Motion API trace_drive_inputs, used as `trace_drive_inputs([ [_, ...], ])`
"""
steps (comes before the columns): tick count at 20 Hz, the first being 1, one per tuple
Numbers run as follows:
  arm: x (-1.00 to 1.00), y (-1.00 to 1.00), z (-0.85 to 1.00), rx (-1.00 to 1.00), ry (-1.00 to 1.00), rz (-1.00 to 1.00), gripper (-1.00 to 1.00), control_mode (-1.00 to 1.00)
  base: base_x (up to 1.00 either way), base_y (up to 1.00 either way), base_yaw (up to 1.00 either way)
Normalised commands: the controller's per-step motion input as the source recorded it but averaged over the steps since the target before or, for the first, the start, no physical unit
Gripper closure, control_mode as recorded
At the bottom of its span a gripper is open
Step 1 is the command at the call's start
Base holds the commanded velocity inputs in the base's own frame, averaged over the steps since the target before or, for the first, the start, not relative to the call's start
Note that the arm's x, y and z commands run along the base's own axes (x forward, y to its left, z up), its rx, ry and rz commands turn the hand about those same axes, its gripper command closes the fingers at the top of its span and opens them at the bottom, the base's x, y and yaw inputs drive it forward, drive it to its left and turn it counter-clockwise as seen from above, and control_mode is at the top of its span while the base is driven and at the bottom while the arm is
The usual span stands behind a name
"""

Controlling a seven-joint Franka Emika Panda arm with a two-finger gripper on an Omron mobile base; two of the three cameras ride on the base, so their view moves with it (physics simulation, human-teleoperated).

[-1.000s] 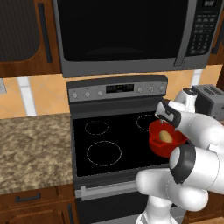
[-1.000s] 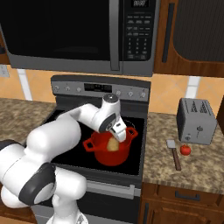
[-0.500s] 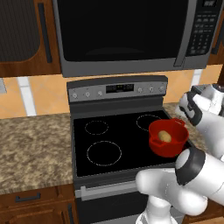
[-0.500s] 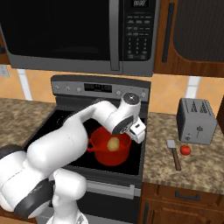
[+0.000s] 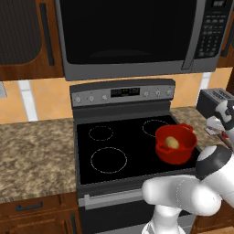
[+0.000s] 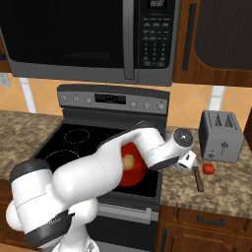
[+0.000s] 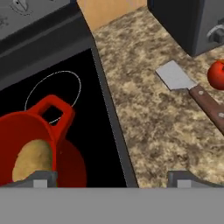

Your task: Put the tomato and potato in the pot. Retrieve the spatula and lightly stir the vegetables in the pot.

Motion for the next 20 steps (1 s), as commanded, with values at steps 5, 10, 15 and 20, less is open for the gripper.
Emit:
trace_drive_inputs([
  [5,0.05,-0.92,0.00,-0.27,-0.04,0.13,-1.00,-1.00,0.00,0.00,0.00],
  [10,0.44,-0.66,-0.18,-0.12,0.16,-0.04,-1.00,-1.00,0.00,0.00,0.00],
  [15,0.49,-0.76,-0.34,-0.02,0.27,-0.07,-1.00,-1.00,0.00,0.00,0.00],
  [20,0.30,-0.56,-0.39,0.01,0.06,-0.05,-1.00,-1.00,0.00,0.00,0.00],
])
